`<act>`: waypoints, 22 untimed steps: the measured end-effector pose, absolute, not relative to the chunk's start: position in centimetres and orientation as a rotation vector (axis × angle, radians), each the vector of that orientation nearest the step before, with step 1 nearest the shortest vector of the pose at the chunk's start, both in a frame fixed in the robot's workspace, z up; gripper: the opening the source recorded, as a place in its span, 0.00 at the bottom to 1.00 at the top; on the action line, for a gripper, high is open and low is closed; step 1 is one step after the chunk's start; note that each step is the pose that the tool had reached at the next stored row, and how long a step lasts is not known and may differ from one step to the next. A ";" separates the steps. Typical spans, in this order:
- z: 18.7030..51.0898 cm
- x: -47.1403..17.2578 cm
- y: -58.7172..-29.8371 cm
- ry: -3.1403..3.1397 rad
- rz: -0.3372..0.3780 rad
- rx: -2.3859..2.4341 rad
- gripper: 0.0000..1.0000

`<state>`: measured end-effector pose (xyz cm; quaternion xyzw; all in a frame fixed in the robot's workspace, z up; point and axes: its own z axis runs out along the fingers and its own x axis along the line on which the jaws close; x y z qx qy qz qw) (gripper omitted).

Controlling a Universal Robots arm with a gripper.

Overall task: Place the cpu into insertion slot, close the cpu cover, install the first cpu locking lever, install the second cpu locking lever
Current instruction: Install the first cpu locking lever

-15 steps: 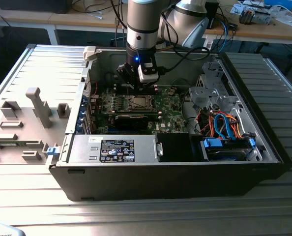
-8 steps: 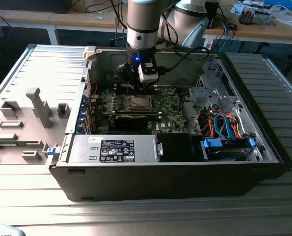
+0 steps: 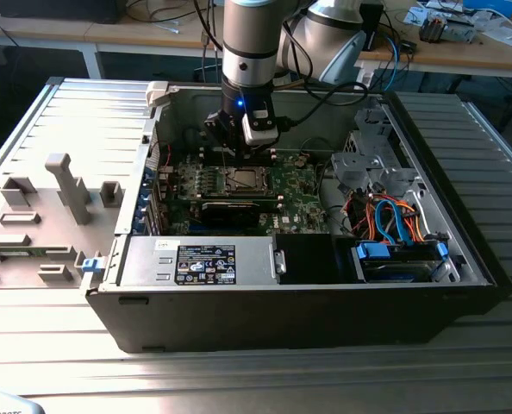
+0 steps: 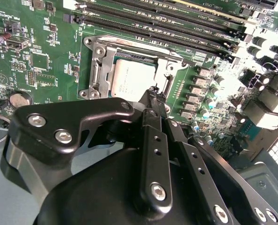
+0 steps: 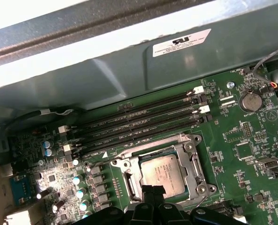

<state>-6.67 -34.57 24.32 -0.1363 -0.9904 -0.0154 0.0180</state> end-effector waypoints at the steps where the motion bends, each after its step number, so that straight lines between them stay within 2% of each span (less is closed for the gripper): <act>1: 24.3 -6.7 -34.6 -3.076 -0.048 -0.423 0.11; 22: 24.3 -6.7 -34.6 -3.080 -0.047 -0.396 0.11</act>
